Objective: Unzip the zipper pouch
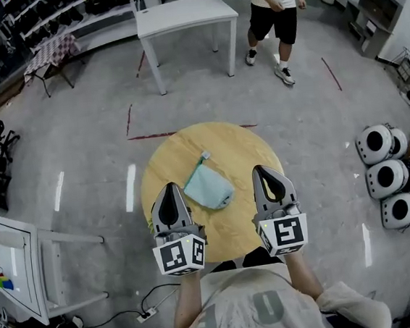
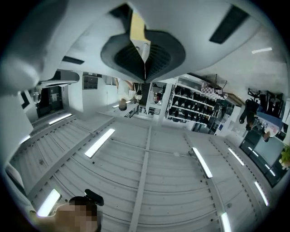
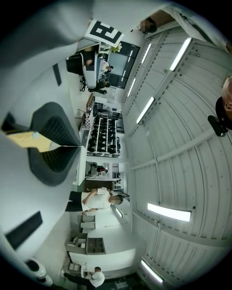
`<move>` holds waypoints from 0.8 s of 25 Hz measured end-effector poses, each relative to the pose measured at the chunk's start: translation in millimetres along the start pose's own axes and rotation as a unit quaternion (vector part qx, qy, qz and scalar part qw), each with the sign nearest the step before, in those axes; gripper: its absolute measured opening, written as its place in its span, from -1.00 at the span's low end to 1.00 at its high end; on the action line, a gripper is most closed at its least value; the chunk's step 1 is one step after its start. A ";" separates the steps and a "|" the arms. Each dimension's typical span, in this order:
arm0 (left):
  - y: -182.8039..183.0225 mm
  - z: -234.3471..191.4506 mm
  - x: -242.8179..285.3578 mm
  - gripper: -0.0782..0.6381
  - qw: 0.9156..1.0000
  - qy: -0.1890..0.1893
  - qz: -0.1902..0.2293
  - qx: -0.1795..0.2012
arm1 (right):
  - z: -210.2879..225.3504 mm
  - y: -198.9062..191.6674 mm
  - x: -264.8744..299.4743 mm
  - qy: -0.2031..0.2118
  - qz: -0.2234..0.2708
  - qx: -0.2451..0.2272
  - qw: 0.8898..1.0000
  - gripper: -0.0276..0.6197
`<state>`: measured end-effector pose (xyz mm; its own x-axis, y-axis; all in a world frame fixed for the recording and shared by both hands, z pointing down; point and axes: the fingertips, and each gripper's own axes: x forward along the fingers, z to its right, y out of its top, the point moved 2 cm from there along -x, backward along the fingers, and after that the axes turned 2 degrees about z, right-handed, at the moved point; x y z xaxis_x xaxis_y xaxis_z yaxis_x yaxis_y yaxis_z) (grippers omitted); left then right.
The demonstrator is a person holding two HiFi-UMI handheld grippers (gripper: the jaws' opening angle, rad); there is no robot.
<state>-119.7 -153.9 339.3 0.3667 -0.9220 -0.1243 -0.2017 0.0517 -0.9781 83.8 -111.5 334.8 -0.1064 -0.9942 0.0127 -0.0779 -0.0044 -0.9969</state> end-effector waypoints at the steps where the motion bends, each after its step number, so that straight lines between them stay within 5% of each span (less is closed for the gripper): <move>1: 0.2 1.2 6.0 -0.70 1.000 -0.001 -0.001 0.007 | 3.3 -0.2 5.5 -0.001 -0.001 0.004 1.000 -0.82; 5: -0.9 10.6 21.4 -0.70 1.000 0.001 -0.006 0.030 | 15.1 -3.6 18.0 0.007 -0.005 0.014 1.000 -0.82; 10: 0.1 19.8 27.9 -0.70 1.000 0.020 -0.007 -0.003 | 28.9 -9.7 31.5 0.023 -0.009 0.031 0.999 -0.82; 20: 3.2 11.6 27.4 -0.70 0.999 0.053 0.009 -0.005 | 17.8 -12.3 43.2 0.070 -0.007 0.033 0.997 -0.82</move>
<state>-99.8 -174.5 330.8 0.2641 -0.9567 -0.1225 -0.2161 0.0650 -0.9742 97.8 -156.3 346.2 -0.2431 -0.9695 0.0325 -0.0163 -0.0294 -0.9994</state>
